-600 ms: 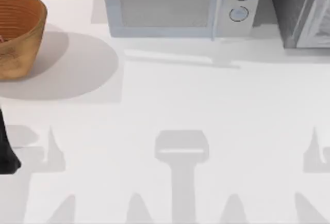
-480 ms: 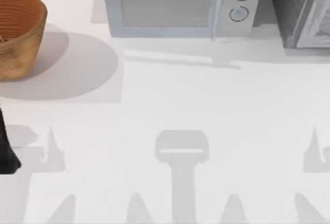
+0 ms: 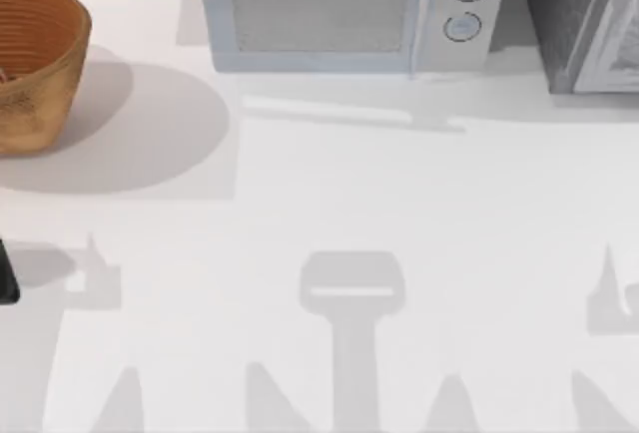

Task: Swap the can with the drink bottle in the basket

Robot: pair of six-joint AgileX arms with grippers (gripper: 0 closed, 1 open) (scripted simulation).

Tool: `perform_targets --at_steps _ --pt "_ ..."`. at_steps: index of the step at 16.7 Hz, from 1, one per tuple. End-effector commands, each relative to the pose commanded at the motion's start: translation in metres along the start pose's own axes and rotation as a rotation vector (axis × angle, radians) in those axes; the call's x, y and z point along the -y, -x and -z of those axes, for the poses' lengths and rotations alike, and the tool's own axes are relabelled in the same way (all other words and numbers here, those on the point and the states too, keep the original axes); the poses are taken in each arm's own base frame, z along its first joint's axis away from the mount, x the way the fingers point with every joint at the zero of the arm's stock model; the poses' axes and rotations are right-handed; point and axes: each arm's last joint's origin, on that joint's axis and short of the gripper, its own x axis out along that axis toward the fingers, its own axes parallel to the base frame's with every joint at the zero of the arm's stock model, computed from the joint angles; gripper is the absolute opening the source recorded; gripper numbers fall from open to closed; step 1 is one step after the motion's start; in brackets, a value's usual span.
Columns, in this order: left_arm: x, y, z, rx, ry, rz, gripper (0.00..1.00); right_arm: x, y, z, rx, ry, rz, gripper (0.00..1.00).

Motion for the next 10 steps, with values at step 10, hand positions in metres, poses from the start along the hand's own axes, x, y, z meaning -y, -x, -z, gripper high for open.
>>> perform_targets --at_steps 10 --pt "-0.031 -0.097 -0.147 -0.465 0.006 0.055 1.00 0.000 0.000 0.000 0.000 0.000 0.000 1.00"
